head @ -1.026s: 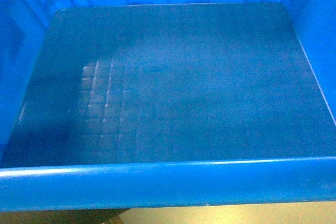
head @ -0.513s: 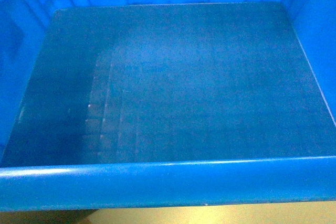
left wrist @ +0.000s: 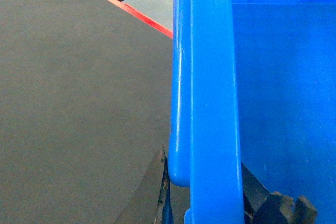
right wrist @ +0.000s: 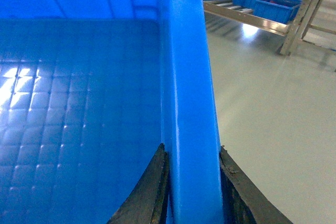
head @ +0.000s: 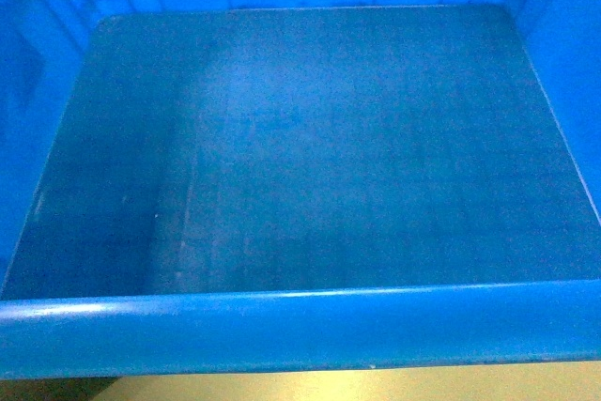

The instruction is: Place box next to blue box on left shelf

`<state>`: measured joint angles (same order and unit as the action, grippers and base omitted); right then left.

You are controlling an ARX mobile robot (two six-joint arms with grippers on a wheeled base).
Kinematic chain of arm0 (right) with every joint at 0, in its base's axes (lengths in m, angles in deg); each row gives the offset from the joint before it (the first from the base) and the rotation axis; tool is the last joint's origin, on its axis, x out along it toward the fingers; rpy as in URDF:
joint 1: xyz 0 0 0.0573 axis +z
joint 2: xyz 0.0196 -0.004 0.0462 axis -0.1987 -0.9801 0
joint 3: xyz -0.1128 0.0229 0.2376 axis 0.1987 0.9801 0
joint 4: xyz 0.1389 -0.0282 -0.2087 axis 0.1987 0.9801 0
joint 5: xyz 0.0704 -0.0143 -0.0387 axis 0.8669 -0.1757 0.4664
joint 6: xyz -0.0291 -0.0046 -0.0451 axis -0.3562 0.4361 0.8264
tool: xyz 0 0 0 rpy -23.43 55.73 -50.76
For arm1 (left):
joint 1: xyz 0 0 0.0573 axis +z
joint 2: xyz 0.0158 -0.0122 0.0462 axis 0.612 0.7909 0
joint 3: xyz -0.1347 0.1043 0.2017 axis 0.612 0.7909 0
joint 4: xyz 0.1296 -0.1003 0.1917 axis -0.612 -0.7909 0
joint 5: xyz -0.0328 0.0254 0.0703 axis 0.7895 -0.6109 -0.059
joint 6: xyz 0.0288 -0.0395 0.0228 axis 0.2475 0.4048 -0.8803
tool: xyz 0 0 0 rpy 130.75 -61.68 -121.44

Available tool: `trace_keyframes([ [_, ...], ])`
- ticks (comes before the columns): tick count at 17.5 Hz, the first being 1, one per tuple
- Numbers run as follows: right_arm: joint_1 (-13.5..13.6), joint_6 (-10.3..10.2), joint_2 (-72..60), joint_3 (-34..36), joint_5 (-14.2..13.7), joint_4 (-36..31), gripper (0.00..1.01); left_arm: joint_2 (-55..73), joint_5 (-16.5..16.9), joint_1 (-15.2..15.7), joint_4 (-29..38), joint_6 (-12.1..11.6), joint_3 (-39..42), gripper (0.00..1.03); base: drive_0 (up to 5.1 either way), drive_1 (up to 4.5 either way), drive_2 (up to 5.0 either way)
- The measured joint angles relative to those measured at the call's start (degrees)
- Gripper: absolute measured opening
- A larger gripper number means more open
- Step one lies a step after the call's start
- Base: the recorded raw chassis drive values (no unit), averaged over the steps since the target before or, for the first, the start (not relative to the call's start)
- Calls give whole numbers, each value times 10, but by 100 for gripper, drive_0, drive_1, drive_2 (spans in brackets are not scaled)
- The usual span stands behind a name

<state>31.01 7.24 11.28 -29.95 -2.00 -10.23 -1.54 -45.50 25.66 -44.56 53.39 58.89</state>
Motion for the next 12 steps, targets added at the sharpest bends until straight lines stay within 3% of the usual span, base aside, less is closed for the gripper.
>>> trace_keyframes([
  [12,0,0,0,0,0,0,19,0,0,0,0,-1,0,18,-140,-140,-140],
])
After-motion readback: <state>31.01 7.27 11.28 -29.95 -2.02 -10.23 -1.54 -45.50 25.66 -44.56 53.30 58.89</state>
